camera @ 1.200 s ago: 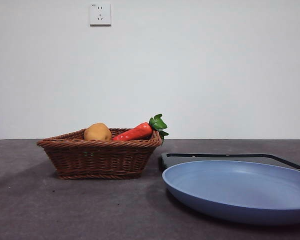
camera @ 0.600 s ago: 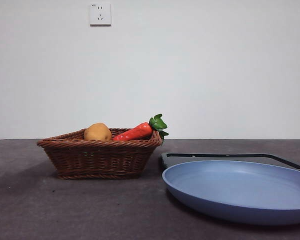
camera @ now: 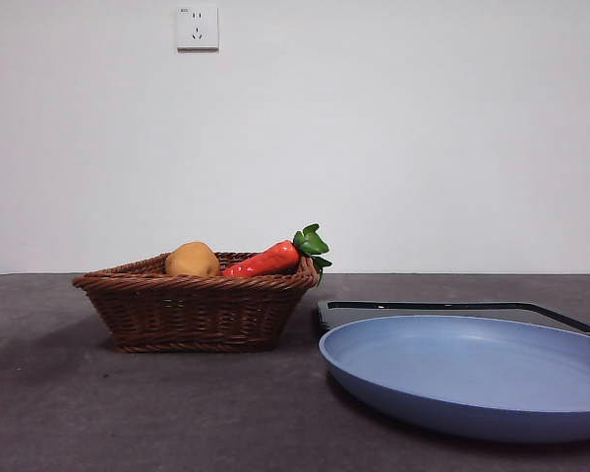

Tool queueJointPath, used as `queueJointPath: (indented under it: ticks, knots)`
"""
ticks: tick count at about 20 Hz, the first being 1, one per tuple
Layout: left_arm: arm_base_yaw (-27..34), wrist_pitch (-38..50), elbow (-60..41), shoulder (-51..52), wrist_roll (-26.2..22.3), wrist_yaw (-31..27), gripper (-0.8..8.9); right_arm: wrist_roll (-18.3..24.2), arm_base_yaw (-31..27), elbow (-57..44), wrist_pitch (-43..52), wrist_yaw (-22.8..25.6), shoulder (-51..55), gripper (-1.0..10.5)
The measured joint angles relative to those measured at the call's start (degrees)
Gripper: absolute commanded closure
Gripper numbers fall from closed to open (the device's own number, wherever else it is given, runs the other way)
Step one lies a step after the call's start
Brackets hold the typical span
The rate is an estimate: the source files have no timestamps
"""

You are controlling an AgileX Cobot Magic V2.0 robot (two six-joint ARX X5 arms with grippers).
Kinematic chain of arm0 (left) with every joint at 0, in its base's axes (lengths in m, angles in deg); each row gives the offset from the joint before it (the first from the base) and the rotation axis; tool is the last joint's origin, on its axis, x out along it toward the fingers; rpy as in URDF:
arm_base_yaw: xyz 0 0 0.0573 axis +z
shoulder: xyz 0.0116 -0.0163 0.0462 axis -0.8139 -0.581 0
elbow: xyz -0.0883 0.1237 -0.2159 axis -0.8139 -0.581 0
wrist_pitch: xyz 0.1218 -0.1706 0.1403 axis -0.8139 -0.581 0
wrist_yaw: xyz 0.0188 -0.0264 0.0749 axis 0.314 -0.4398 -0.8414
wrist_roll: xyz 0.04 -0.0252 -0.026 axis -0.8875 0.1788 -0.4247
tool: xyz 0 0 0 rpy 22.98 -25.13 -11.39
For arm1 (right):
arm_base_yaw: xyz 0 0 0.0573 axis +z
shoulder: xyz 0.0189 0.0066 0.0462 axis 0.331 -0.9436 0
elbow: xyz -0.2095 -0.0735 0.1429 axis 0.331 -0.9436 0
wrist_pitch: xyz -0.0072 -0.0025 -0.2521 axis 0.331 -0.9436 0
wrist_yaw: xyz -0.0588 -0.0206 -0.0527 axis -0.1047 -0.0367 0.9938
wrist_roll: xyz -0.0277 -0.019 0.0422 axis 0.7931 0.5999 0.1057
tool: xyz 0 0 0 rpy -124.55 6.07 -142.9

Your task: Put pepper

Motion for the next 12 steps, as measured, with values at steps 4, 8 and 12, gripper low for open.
queueJointPath:
  ticks: [4, 8, 12]
  knots:
    - [0.00, 0.00, 0.00, 0.00, -0.17, -0.02, 4.36, -0.13, 0.00, 0.00, 0.00, 0.00, -2.27, 6.2]
    - [0.00, 0.00, 0.00, 0.00, -0.17, -0.02, 4.36, -0.13, 0.00, 0.00, 0.66, 0.00, -6.10, 6.2]
    - [0.00, 0.00, 0.00, 0.00, -0.17, 0.00, 4.36, -0.13, 0.00, 0.00, 4.35, -0.02, -14.03, 6.2]
